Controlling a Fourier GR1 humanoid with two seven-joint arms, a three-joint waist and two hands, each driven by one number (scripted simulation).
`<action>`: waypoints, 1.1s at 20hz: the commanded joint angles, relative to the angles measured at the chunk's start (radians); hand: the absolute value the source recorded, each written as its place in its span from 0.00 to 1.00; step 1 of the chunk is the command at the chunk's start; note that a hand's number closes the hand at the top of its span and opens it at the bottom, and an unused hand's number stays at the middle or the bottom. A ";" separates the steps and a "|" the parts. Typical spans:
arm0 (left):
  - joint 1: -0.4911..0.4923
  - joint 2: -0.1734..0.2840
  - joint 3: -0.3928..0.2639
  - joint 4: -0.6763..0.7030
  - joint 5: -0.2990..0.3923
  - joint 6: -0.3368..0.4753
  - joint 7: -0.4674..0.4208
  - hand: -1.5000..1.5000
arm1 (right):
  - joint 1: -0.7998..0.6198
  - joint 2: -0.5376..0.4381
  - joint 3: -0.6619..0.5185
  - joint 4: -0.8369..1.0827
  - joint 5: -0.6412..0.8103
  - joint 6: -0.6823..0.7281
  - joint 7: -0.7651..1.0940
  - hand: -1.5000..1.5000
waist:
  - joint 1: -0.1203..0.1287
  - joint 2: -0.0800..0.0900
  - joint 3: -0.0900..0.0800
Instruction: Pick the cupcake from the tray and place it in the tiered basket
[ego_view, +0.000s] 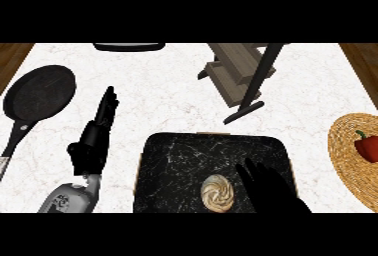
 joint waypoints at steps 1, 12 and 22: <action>-0.001 -0.002 0.009 -0.002 -0.015 -0.003 0.004 0.50 | 0.058 0.098 0.055 -0.001 0.087 0.032 0.193 0.00 | -0.004 0.001 0.001; 0.016 -0.027 0.045 0.021 -0.025 -0.056 -0.042 0.50 | 0.127 0.222 -0.054 0.068 0.145 0.128 0.039 0.00 | 0.001 0.005 0.001; -0.007 -0.024 0.102 0.056 -0.021 -0.106 -0.065 0.50 | 0.118 0.372 -0.107 0.168 0.173 0.214 0.031 0.00 | 0.001 0.006 0.001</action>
